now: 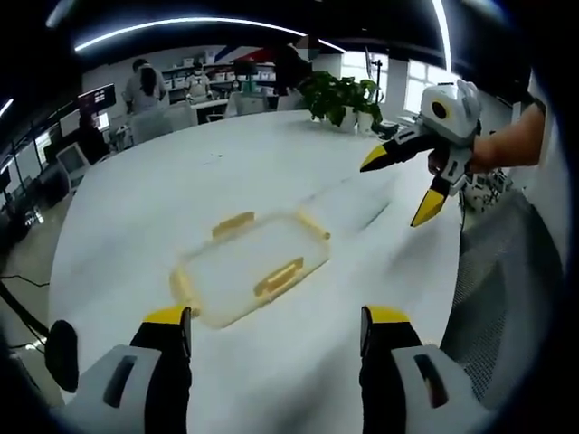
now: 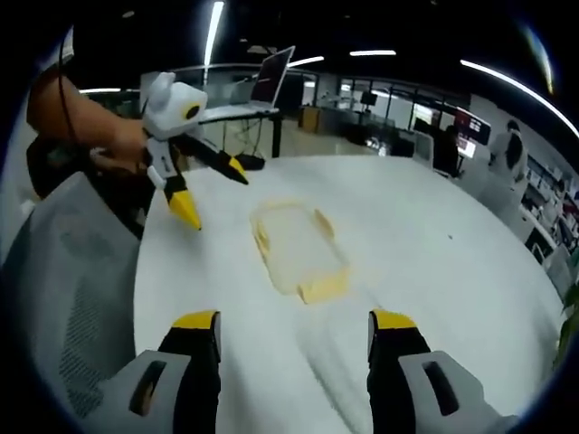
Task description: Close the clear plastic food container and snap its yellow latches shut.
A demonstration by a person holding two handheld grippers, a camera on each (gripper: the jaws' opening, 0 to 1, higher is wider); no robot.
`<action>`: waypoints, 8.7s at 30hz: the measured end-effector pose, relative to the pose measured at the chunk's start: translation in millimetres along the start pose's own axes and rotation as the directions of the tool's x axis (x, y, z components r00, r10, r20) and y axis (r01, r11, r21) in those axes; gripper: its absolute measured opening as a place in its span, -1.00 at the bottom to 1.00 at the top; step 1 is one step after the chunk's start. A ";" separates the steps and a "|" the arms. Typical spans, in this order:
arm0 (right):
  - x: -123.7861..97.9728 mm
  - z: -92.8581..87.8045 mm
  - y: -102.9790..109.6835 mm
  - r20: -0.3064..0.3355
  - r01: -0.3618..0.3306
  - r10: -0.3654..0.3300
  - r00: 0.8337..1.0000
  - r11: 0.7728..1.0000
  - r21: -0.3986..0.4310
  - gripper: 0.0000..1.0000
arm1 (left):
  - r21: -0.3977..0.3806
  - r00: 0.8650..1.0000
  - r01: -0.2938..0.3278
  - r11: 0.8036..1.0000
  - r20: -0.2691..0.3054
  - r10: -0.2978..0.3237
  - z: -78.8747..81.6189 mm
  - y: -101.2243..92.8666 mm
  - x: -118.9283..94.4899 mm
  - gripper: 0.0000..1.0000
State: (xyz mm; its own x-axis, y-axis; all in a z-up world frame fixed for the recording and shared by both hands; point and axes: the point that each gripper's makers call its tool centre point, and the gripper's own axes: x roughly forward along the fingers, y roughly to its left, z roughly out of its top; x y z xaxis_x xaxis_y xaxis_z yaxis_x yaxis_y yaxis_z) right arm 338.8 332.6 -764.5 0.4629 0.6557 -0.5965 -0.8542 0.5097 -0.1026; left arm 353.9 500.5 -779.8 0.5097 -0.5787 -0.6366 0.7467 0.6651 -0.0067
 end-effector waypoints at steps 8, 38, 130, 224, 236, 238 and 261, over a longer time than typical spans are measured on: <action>10.7 13.5 -4.2 0.025 -0.005 0.006 1.000 1.000 -0.027 0.31 | -0.003 1.000 -0.002 1.000 -0.007 0.002 -2.9 4.0 4.9 0.50; 36.8 22.4 -9.0 -0.017 -0.069 0.068 0.998 0.989 -0.129 0.23 | 0.055 0.999 -0.005 0.998 -0.033 0.007 -1.7 19.8 11.8 0.42; 104.1 -18.2 -30.1 -0.419 -0.304 0.199 0.886 0.931 -0.201 -0.09 | 0.581 0.823 0.504 0.639 -0.547 -0.151 -18.1 87.0 61.7 -0.22; 9.6 6.4 -66.0 -0.407 -0.352 0.206 0.890 0.878 -0.325 -0.24 | 0.531 0.837 0.466 0.708 -0.524 -0.158 56.6 22.7 37.2 -0.23; -12.1 -6.1 -75.6 -0.417 -0.351 0.201 0.886 0.878 -0.324 -0.24 | 0.536 0.842 0.466 0.704 -0.513 -0.166 73.0 1.3 45.9 -0.23; -16.3 -9.8 -77.0 -0.417 -0.351 0.200 0.886 0.879 -0.324 -0.24 | 0.535 0.840 0.469 0.703 -0.516 -0.168 74.3 -2.6 49.1 -0.23; -55.9 -44.3 -93.4 -0.430 -0.341 0.194 0.882 0.892 -0.297 -0.24 | 0.537 0.840 0.490 0.687 -0.501 -0.207 94.7 -45.4 75.2 -0.23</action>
State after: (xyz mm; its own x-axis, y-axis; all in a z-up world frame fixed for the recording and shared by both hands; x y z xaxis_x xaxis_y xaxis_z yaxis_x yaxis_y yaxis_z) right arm 382.2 223.7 -756.8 0.1402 0.4375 -0.8882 -0.9901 0.0654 -0.1240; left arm 398.8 382.0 -754.3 0.0597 -0.3874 -0.9200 0.9919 -0.0801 0.0981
